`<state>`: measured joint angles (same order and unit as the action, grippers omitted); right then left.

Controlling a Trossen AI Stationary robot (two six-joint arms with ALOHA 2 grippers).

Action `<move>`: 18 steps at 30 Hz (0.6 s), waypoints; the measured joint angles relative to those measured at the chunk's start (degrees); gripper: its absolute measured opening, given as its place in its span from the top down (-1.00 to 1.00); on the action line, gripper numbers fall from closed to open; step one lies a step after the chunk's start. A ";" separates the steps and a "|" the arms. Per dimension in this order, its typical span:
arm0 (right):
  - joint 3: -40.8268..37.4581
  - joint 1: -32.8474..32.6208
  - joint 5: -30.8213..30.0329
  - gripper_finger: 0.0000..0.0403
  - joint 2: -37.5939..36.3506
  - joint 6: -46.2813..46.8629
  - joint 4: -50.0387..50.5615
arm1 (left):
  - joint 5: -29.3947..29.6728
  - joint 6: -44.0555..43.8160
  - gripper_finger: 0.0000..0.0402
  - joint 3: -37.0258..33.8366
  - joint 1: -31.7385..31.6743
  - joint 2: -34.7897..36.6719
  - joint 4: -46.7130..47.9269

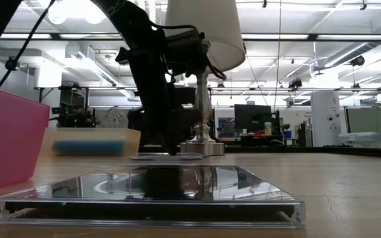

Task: Pick & place jewel cases by type
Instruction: Put the top black cd case into the pink bin

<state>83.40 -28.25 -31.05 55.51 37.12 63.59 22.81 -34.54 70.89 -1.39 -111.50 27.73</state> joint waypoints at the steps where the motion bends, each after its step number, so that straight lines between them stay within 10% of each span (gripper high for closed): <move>1: 0.00 0.00 -0.02 0.72 0.00 -0.01 -0.01 | -1.06 0.08 1.00 0.00 0.26 0.00 -1.09; 18: 0.02 0.00 -0.02 0.72 0.00 -0.26 0.01 | -6.83 3.97 1.00 9.38 3.70 1.49 -1.01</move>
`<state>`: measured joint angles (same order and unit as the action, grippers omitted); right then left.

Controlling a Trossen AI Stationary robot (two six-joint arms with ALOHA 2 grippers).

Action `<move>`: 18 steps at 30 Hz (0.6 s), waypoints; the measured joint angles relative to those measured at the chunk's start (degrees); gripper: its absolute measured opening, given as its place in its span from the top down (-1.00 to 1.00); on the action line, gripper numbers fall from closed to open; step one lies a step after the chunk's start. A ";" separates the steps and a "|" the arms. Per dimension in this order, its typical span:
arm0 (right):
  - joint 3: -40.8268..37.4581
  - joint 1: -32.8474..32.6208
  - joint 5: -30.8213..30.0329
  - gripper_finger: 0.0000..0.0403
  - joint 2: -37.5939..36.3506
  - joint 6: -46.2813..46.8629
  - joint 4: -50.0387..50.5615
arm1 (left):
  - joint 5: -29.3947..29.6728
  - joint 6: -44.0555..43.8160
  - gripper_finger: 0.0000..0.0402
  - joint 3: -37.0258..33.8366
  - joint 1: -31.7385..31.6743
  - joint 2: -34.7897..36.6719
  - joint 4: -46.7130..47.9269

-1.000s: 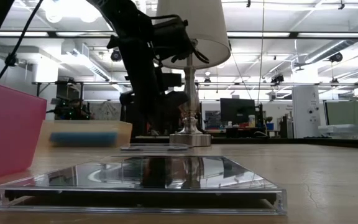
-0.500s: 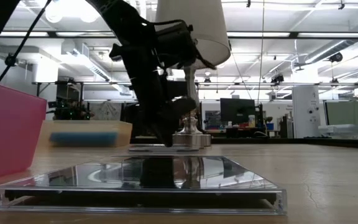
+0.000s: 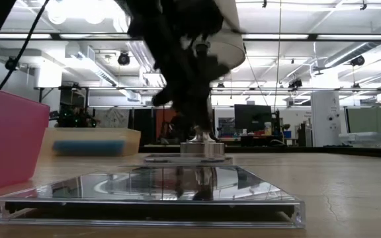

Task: Pick & place jewel cases by type
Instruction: Put the top black cd case into the pink bin

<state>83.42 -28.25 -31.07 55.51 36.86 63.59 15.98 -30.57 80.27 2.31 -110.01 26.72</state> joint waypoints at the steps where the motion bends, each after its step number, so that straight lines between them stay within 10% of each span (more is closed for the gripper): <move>1: 0.00 0.00 0.00 0.72 0.00 0.00 0.00 | 0.06 0.41 1.00 2.04 0.34 0.09 1.41; 10: 0.00 0.00 0.00 0.72 0.02 0.00 0.13 | -0.54 -1.23 1.00 18.56 6.35 0.92 17.91; 18: -0.05 0.00 0.00 0.72 0.02 0.05 0.52 | 1.50 -4.07 1.00 18.54 13.05 2.92 24.28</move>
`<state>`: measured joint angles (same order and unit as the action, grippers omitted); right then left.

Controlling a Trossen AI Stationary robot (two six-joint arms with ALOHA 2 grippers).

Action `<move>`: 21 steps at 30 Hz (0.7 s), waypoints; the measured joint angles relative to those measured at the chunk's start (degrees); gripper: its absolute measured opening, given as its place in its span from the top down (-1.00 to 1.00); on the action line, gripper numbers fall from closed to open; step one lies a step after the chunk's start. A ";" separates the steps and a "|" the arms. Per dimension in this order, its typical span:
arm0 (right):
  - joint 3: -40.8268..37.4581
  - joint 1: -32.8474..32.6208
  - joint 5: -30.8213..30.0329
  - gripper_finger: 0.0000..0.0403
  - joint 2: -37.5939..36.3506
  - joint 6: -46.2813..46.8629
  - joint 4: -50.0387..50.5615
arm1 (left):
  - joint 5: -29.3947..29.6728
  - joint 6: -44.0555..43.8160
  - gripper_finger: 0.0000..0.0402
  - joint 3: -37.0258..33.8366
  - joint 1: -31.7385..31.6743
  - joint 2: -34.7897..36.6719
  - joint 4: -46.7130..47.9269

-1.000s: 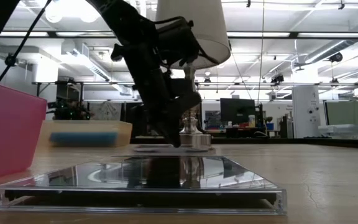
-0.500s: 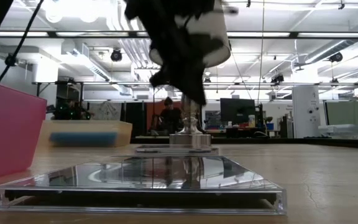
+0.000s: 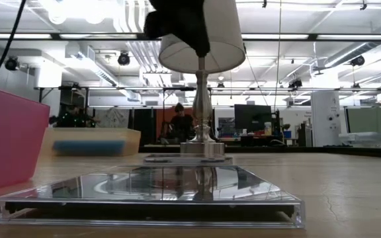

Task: Pick & place jewel cases by type
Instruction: Put the top black cd case into the pink bin

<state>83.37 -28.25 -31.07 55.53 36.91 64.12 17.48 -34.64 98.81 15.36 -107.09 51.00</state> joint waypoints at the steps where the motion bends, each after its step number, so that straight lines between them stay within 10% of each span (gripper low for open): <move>1: -0.05 0.00 0.00 0.72 0.02 0.12 0.00 | 0.45 -0.95 1.00 -1.08 0.41 0.53 0.01; 21: -1.52 0.02 -0.63 0.72 8.41 6.96 -0.24 | 5.35 -21.55 1.00 -52.61 -0.89 37.65 -38.19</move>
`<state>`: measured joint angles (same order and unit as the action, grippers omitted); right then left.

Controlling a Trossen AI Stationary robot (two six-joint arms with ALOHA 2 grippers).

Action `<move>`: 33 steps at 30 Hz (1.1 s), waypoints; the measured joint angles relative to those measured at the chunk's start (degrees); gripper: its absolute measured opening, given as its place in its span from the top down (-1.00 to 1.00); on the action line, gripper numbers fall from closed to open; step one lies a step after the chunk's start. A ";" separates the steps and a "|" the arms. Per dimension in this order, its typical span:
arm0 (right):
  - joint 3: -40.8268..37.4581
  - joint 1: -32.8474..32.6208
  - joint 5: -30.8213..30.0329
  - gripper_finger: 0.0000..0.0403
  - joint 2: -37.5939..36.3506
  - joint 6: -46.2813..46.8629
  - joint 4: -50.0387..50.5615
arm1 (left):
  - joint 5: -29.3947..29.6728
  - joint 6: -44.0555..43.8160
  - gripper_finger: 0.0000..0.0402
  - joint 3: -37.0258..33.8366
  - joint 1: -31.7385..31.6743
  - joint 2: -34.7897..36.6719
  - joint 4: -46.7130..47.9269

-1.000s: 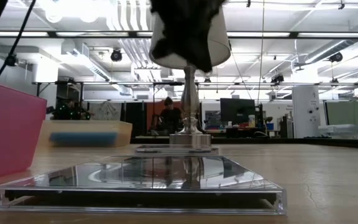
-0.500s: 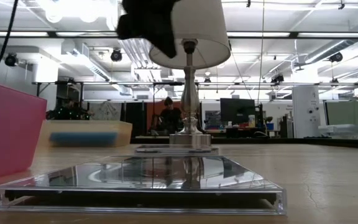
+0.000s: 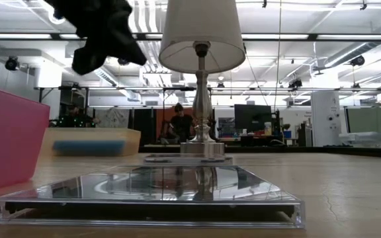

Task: Pick & place jewel cases by type
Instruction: Put the top black cd case into the pink bin

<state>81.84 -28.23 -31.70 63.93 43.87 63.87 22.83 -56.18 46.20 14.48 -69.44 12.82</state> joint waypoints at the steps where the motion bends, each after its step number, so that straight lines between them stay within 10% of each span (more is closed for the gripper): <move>1: 0.00 0.00 -0.08 0.72 0.50 0.60 -0.04 | 0.01 -0.78 1.00 -1.65 -0.47 1.25 -1.11; 33: -3.22 5.90 -5.62 0.72 4.40 24.85 -1.21 | -0.21 -1.48 1.00 -8.86 -6.62 4.88 -8.28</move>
<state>78.63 -22.33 -37.32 68.34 68.72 62.66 22.62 -57.66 37.34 7.86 -64.55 4.54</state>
